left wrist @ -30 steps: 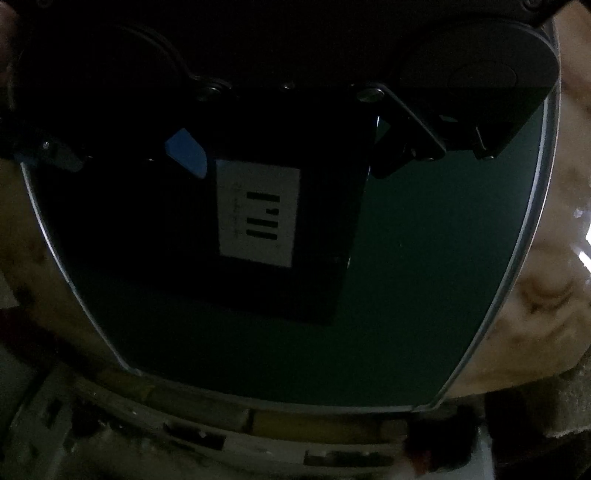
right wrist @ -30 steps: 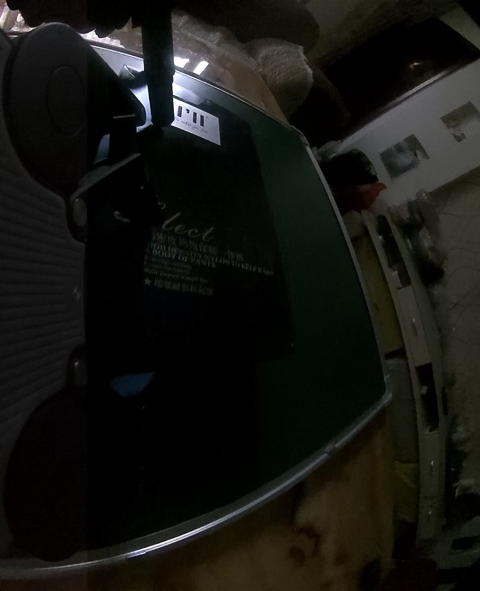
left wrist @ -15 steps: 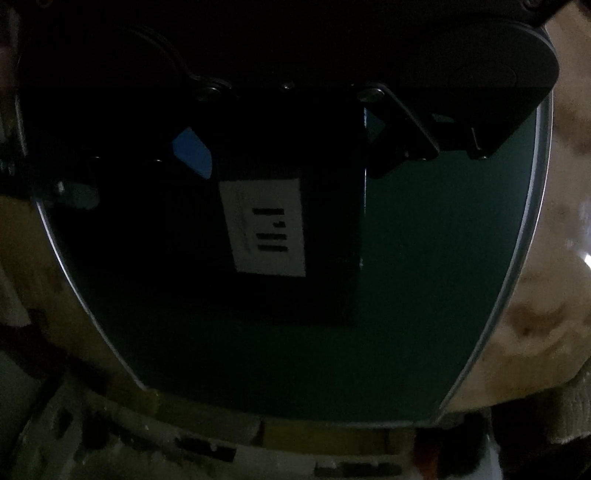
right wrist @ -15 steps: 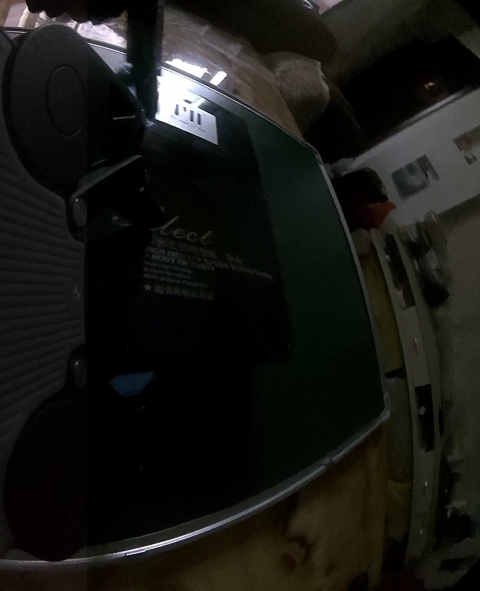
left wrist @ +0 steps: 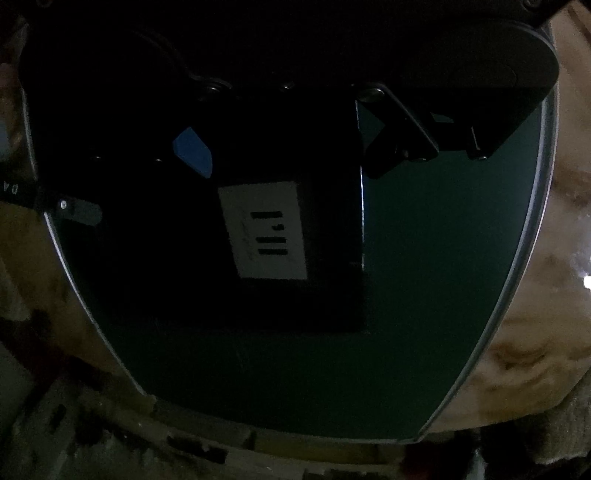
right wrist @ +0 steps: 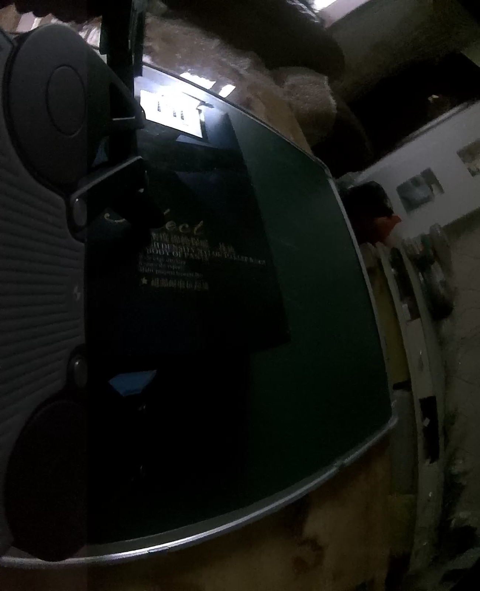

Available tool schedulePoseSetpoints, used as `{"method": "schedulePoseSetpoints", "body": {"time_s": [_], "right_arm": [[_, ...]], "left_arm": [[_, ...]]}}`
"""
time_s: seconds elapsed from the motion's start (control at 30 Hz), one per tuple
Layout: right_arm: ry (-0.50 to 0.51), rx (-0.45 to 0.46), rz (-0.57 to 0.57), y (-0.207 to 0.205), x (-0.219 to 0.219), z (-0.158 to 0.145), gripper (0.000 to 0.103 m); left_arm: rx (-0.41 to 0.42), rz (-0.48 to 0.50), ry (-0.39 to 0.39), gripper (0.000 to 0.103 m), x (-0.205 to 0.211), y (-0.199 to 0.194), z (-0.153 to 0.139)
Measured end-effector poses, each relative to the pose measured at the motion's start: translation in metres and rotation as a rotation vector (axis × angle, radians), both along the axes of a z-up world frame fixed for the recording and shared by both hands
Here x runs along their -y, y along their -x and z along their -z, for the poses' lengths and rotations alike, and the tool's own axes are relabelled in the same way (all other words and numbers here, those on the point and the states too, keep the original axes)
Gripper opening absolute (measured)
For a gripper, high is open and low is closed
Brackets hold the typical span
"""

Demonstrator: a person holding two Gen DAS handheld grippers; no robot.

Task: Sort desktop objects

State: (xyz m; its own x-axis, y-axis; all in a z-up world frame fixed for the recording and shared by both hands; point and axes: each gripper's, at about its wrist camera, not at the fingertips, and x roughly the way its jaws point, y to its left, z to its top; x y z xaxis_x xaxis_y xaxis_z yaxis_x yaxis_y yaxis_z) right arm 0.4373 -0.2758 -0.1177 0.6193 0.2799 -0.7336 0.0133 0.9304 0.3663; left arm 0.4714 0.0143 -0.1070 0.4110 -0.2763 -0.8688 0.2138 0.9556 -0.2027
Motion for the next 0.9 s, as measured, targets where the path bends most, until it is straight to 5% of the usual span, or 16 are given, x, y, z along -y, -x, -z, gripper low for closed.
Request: {"method": "schedulePoseSetpoints", "body": {"time_s": [0.17,0.9], "right_arm": [[-0.072,-0.012,0.036,-0.006,0.006,0.011,0.089],[-0.055,0.013,0.013,0.010,-0.006,-0.007,0.084]], "left_arm": [[0.005,-0.045,0.032,0.091,-0.001,-0.012,0.005],[0.028,-0.052,0.022,0.088,-0.006,0.011,-0.015]]}}
